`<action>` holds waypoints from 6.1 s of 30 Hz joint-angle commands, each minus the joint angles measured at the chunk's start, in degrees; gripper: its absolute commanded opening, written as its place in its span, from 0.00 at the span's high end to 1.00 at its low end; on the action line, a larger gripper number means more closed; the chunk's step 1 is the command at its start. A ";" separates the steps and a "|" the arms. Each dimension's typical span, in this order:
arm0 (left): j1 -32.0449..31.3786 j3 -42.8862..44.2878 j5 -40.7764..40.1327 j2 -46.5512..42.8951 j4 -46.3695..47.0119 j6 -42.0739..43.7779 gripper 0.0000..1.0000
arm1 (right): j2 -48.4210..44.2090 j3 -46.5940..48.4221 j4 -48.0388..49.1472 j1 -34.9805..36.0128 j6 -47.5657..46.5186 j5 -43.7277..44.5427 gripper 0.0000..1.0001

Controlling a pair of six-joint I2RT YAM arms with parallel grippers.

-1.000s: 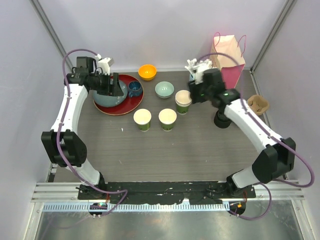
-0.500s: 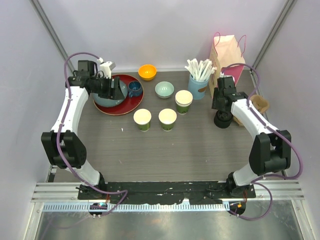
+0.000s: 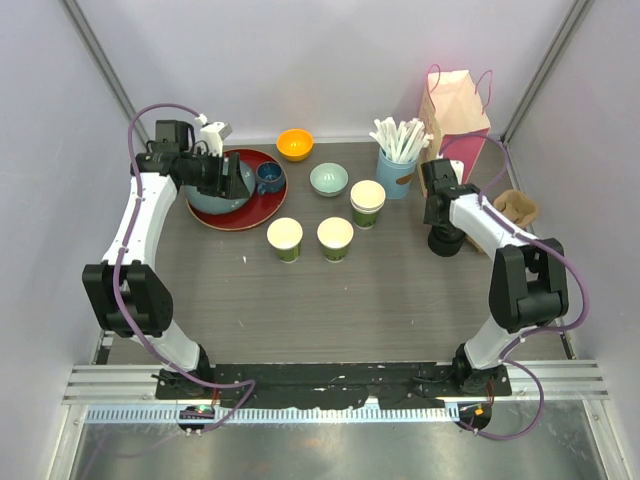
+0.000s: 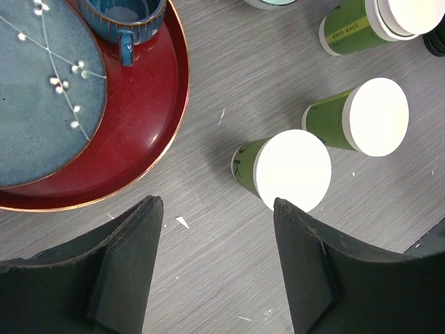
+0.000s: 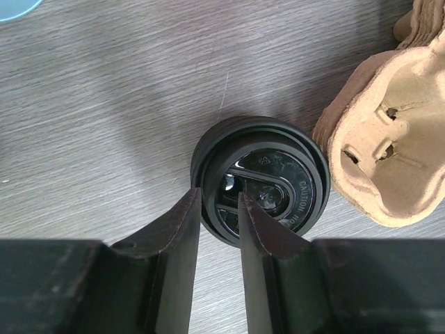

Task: Pack the takeout coffee

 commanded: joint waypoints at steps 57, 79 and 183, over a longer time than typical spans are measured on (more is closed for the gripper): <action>5.56 -8.07 -5.81 -5.29 -1.57 3.10 0.31 | 24.96 64.17 -24.69 39.51 -31.06 -32.07 0.99; 5.66 -9.92 -6.17 -5.03 -0.60 3.98 0.31 | 34.65 66.99 -28.56 41.09 -31.76 -33.04 0.99; 0.21 -23.01 15.71 0.68 15.05 -24.23 0.67 | 28.51 52.14 -21.09 40.65 -29.74 -32.43 0.99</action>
